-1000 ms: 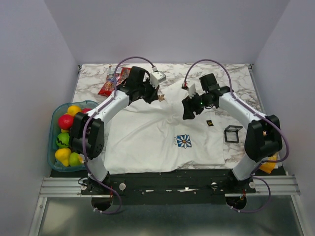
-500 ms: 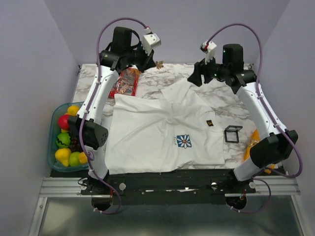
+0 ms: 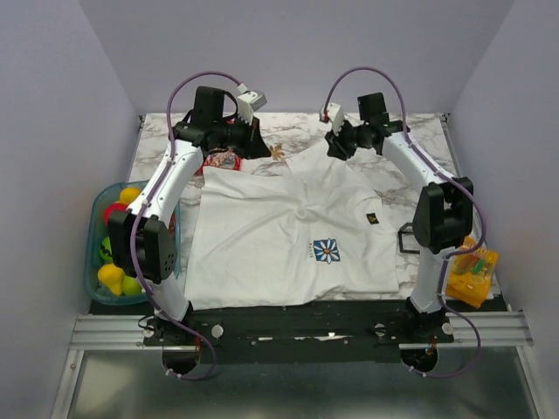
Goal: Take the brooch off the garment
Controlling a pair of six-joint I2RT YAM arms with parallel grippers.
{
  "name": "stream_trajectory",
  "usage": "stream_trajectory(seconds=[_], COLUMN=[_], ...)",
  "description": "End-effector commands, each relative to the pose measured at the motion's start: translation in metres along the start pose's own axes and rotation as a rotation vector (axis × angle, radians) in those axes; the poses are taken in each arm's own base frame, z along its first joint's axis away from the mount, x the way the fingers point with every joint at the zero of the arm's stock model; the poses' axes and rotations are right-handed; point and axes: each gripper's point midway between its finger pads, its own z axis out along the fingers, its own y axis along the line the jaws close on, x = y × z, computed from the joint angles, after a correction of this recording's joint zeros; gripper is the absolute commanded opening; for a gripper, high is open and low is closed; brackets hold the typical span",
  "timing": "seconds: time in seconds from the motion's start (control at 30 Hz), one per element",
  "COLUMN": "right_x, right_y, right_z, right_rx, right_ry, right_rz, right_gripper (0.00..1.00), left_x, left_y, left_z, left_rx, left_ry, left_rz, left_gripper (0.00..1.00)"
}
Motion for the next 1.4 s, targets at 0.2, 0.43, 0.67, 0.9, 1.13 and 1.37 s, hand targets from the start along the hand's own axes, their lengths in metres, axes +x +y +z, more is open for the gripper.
stream_trajectory(seconds=[0.2,0.43,0.67,0.9,1.13,1.37], right_x=[0.073,0.101,0.144,0.154,0.137,0.069], right_y=[0.053,0.043,0.002,-0.079,-0.117,-0.028], right_z=[0.031,0.056,0.068,0.058,0.052,0.046], right_rx=[-0.283,-0.216,0.008,0.356,0.461,0.020], right_ry=[0.291,0.443,0.625,0.729,0.658,0.353], right_rz=[-0.156,-0.126,-0.123,-0.077,-0.080,0.013], right_gripper=[0.36,0.33,0.22,0.23,0.22,0.28], left_x=[-0.033,-0.035,-0.027,-0.023,-0.017,-0.008], left_y=[-0.016,-0.004,0.004,0.010,0.012,0.013], left_z=[-0.028,-0.033,-0.037,-0.035,-0.031,-0.030], left_rx=[-0.002,-0.052,-0.090,-0.100,-0.092,-0.093], left_ry=[-0.127,-0.131,-0.109,-0.098,-0.084,-0.069], left_rz=[0.007,0.004,0.004,0.020,0.014,0.011], left_gripper=[0.00,0.00,0.00,0.00,0.00,0.00])
